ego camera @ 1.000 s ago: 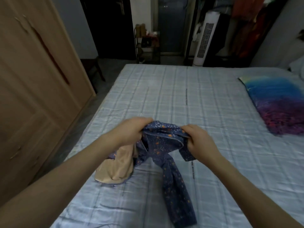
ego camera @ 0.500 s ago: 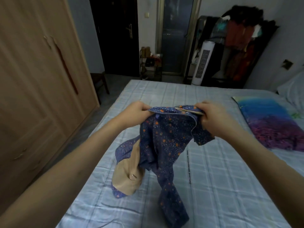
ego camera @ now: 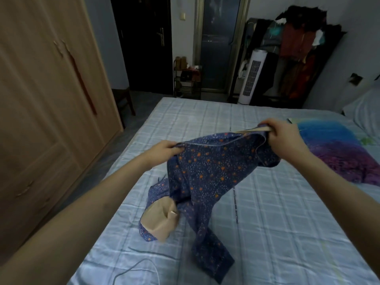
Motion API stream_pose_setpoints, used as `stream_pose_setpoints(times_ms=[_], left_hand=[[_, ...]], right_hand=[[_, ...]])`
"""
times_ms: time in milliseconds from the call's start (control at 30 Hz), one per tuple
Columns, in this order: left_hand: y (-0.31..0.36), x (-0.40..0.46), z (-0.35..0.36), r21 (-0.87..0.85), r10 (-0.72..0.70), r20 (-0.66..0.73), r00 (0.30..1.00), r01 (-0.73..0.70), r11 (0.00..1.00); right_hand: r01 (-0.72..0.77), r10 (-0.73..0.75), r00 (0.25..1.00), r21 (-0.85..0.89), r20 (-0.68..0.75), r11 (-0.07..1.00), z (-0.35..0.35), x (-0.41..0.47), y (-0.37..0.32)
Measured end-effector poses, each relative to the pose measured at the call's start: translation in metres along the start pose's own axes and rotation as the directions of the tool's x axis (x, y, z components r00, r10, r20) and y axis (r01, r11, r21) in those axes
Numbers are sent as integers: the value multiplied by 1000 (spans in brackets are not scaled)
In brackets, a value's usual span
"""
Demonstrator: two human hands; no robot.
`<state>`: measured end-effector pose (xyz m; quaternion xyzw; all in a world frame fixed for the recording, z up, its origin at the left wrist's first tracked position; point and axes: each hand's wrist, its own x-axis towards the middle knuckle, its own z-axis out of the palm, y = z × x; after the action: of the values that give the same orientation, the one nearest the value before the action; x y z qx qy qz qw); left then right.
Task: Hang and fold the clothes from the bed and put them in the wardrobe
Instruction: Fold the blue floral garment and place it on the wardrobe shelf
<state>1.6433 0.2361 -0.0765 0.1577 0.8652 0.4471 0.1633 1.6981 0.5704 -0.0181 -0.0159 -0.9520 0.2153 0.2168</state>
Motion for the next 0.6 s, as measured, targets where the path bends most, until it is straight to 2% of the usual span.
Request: stream_pose_setpoints(times_ms=[33,67,133,233,267,300,367,467,533,600], left_hand=[[-6,-2,3,-168,-45,62,997,55,984],[-12,-3,6,-197,-24,130,991,50,979],[-25,-5,10,-11,39,245,969,-37,999],[-55,0,22,366,-51,336,940,-81,927],[-70,2,28,398,-73,316,946,-62,915],[-87,3,33,342,-74,287,955,-30,939],[-109,2,42,123,-68,196,978,45,991],[-100,3,50,-49,-160,60,985,163,985],[-82,5,52,-146,-184,6,983,183,972],[-62,9,49,-192,-170,46,984,175,966]], right_hand=[[-26,27,999,20,-17,999,-4,4,2],[-58,59,998,31,-28,998,-7,9,5],[-107,107,994,5,-12,994,-15,17,15],[-124,127,990,-58,56,991,-23,25,31],[-117,123,990,-86,65,989,-25,27,35],[-108,117,991,-120,68,987,-24,28,39],[-96,116,989,-195,93,976,-21,26,48],[-160,255,945,-386,208,908,-9,9,70],[-144,391,853,-564,345,813,-1,-3,83],[2,470,707,-666,528,746,7,-12,78]])
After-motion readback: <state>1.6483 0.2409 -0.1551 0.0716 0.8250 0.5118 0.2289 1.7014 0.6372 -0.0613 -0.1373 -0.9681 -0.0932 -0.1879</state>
